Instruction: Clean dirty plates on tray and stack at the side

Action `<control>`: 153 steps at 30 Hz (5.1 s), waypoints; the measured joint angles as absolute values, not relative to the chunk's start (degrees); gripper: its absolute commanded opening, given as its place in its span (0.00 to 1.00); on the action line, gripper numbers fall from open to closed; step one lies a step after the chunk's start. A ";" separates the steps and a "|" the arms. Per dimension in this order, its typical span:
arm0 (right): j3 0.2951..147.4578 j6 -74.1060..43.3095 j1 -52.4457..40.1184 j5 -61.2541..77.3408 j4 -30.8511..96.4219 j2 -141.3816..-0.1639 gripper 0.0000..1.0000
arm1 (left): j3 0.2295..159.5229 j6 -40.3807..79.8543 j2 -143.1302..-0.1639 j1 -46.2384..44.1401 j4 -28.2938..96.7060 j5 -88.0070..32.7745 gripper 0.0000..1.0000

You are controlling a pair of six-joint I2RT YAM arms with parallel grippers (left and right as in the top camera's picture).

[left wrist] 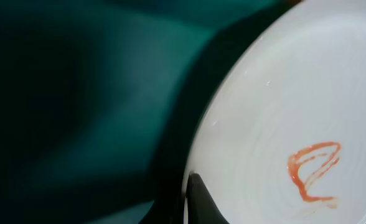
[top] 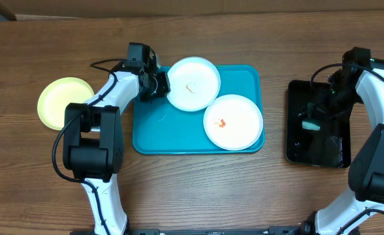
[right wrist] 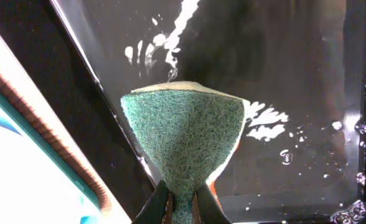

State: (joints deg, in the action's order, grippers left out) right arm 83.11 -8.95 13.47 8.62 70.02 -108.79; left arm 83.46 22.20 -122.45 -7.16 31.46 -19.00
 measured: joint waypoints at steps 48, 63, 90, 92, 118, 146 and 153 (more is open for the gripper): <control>91.31 -16.27 -34.15 18.61 41.95 -118.54 0.04 | 83.85 15.90 -119.48 -7.05 52.80 -11.99 0.04; 91.31 -25.78 -36.91 18.55 37.10 -123.46 0.04 | 83.83 15.25 -119.48 -7.05 52.47 -12.43 0.04; 95.26 -17.34 -32.34 14.85 50.87 -126.76 0.04 | 83.61 14.98 -119.48 -7.49 52.21 -14.37 0.04; 95.68 -17.30 -32.77 13.61 53.45 -126.76 0.04 | 83.57 14.81 -119.48 -7.77 52.42 -14.61 0.04; 94.70 -11.92 -34.65 5.10 34.85 -127.68 0.04 | 83.53 15.05 -119.48 -6.79 52.14 -13.54 0.04; 97.34 -11.16 -34.20 -1.19 49.19 -126.93 0.04 | 83.29 13.56 -119.48 -8.19 52.29 -15.68 0.04; 97.41 -11.55 -30.89 2.48 41.76 -127.76 0.04 | 83.31 14.61 -119.48 -7.99 51.68 -15.33 0.04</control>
State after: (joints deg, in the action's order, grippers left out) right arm 97.41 -11.55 -30.89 2.48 41.76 -127.76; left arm 83.31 14.61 -119.48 -7.99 51.68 -15.33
